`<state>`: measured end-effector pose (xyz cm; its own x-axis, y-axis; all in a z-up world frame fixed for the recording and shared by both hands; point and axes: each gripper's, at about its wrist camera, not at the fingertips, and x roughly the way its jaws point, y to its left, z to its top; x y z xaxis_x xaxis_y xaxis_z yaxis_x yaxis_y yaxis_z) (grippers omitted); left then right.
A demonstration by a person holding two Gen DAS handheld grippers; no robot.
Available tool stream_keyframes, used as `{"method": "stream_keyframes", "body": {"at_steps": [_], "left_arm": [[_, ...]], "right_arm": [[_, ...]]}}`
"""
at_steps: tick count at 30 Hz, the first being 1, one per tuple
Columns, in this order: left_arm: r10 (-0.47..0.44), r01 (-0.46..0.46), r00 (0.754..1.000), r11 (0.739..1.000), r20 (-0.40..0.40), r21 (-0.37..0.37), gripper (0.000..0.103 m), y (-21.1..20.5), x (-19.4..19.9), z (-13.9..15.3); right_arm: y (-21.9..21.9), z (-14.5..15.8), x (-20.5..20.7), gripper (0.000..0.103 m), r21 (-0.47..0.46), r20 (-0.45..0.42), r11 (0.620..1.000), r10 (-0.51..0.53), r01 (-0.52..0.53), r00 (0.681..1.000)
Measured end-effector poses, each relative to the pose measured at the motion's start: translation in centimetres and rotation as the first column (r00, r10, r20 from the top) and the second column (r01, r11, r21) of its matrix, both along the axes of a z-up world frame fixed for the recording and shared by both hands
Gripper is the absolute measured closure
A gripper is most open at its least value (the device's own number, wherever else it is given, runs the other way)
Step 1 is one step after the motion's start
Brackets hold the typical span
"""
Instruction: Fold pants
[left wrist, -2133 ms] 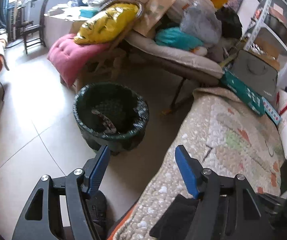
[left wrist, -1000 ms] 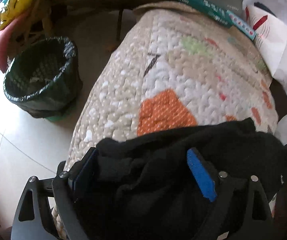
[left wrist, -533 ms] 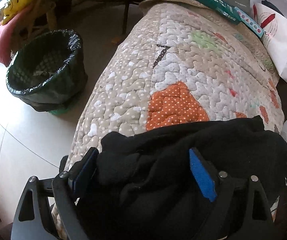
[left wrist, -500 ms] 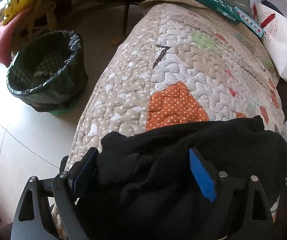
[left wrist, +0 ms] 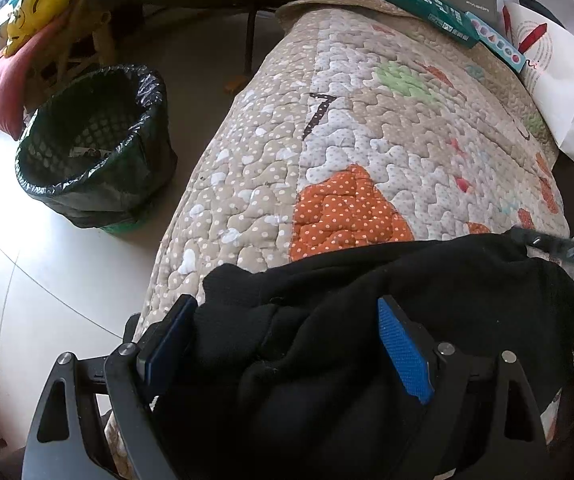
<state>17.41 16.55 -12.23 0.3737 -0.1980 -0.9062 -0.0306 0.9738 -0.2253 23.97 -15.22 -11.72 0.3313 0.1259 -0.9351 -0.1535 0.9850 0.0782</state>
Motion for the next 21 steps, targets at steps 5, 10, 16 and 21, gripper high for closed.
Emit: {"method": "stream_keyframes", "body": {"at_steps": [5, 10, 16, 21], "left_arm": [[0.003, -0.003, 1.000, 1.000, -0.006, 0.013, 0.014, -0.3, 0.3, 0.1], [0.015, -0.015, 1.000, 1.000, -0.001, 0.010, 0.014, -0.4, 0.6, 0.0], [0.010, -0.010, 1.000, 0.999, 0.003, 0.033, 0.014, -0.7, 1.0, -0.4], [0.007, -0.008, 1.000, 0.999, 0.013, 0.037, 0.014, -0.7, 1.3, -0.1]], "right_arm": [[1.7, -0.3, -0.4, 0.096, -0.068, -0.004, 0.996, 0.054, -0.055, 0.999], [1.2, 0.9, 1.6, 0.097, -0.051, 0.027, 0.999, -0.011, 0.013, 1.000], [2.1, -0.6, 4.0, 0.098, -0.102, 0.015, 0.995, -0.021, 0.022, 1.000], [1.6, -0.2, 5.7, 0.102, -0.137, 0.078, 0.989, -0.048, 0.058, 0.996]]}}
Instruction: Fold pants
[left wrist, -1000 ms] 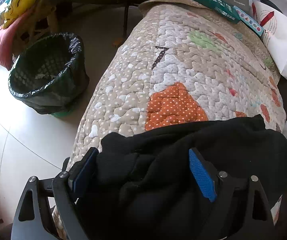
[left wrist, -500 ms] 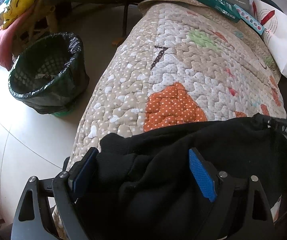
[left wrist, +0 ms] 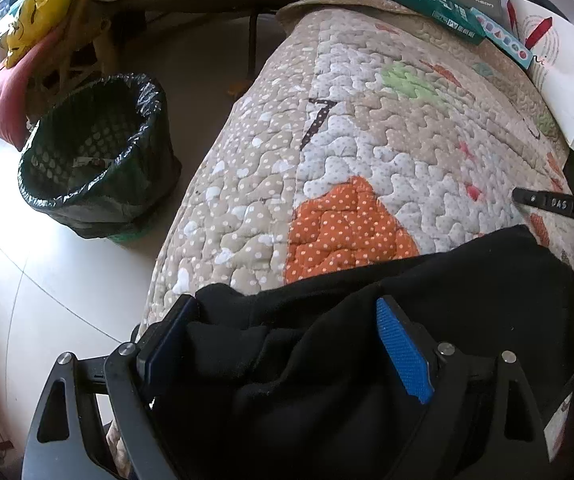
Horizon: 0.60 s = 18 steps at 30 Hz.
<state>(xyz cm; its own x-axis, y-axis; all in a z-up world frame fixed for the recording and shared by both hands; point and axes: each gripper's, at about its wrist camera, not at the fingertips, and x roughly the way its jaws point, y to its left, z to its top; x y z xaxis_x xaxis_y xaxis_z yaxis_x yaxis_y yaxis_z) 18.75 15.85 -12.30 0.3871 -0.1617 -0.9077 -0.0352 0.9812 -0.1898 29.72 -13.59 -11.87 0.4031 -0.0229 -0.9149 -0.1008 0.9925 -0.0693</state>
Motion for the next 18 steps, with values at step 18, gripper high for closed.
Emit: {"method": "stream_keyframes", "body": {"at_steps": [18], "left_arm": [[0.401, -0.381, 0.912, 0.905, 0.083, -0.188, 0.014, 9.9, -1.7, 3.3]], "right_arm": [[13.7, -1.3, -16.2, 0.100, 0.397, -0.121, 0.813, 0.506, -0.426, 0.854]]}}
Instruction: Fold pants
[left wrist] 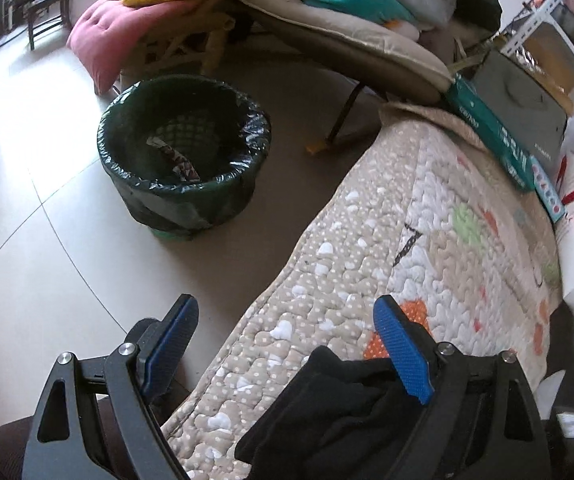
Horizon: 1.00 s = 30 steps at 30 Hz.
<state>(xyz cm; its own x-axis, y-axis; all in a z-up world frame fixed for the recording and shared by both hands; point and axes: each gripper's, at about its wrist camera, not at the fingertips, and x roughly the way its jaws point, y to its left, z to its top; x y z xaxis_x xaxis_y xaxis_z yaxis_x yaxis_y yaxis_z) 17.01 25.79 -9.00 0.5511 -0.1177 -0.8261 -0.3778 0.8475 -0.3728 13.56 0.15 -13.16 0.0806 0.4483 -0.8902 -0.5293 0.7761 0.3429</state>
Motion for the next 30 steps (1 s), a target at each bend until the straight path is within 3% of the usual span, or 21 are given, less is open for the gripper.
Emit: {"method": "stream_keyframes", "body": {"at_steps": [2, 4, 7, 9, 15, 23, 30], "left_arm": [[-0.004, 0.004, 1.000, 1.000, 0.009, 0.007, 0.014, 0.0, -0.2, 0.3], [-0.008, 0.008, 1.000, 1.000, 0.019, 0.017, 0.014, 0.0, -0.4, 0.7], [0.004, -0.004, 1.000, 1.000, 0.018, 0.020, 0.014, 0.5, -0.7, 0.7], [0.017, -0.017, 1.000, 1.000, 0.005, -0.009, 0.014, 1.2, -1.0, 0.5], [0.034, -0.033, 0.999, 0.992, 0.004, -0.118, 0.014, 2.3, -2.4, 0.7], [0.048, -0.047, 0.999, 0.991, 0.004, -0.128, 0.014, 2.6, -3.0, 1.1], [0.033, -0.037, 0.999, 0.994, -0.039, -0.100, 0.014, 2.0, -1.9, 0.2]], "right_arm": [[1.2, -0.4, 0.8, 0.100, -0.017, 0.015, 1.000, 0.004, -0.004, 1.000], [1.0, 0.7, 3.2, 0.100, -0.002, 0.068, 0.997, -0.077, 0.078, 0.995], [-2.0, 4.6, 6.7, 0.100, 0.081, 0.190, 0.950, -0.312, 0.302, 0.931], [-3.8, 6.3, 7.2, 0.100, 0.126, 0.194, 0.933, -0.358, 0.338, 0.913], [-7.2, 6.7, 4.9, 0.100, 0.067, 0.237, 0.936, -0.352, 0.347, 0.905], [-12.3, 5.8, 0.4, 0.100, 0.037, 0.227, 0.922, -0.384, 0.386, 0.895], [-11.1, 3.1, 1.2, 0.100, 0.036, 0.177, 0.949, -0.316, 0.315, 0.932]]}}
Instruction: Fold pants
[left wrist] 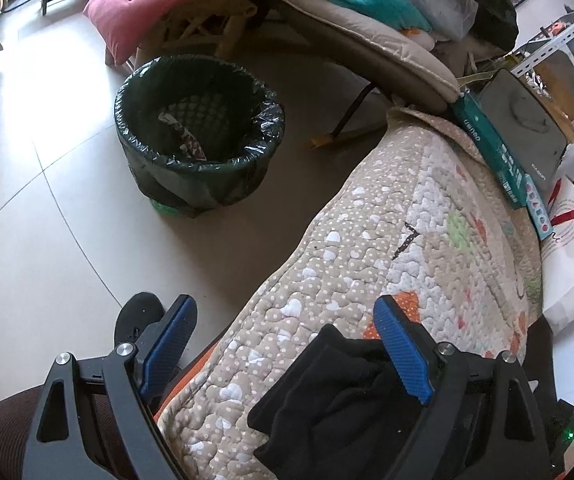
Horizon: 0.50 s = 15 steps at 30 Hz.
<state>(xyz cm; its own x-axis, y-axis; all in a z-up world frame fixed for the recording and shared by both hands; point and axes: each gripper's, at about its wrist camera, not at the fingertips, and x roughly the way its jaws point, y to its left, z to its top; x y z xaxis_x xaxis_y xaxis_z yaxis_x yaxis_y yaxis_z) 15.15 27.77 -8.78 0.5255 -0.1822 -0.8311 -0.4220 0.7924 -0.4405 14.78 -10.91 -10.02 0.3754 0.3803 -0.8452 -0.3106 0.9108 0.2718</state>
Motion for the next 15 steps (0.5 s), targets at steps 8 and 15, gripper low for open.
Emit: {"method": "stream_keyframes", "body": {"at_steps": [8, 15], "left_arm": [[-0.063, 0.063, 0.998, 0.994, 0.003, 0.094, 0.014, -1.9, 0.6, 0.3], [-0.118, 0.115, 0.993, 0.971, -0.002, 0.210, 0.014, -3.1, -0.1, 0.4]], "right_arm": [[0.3, -0.5, 1.4, 0.100, -0.103, 0.119, 0.990, -0.088, 0.101, 0.989], [-0.5, 0.1, 1.0, 0.100, -0.078, 0.095, 0.993, -0.076, 0.083, 0.993]]}}
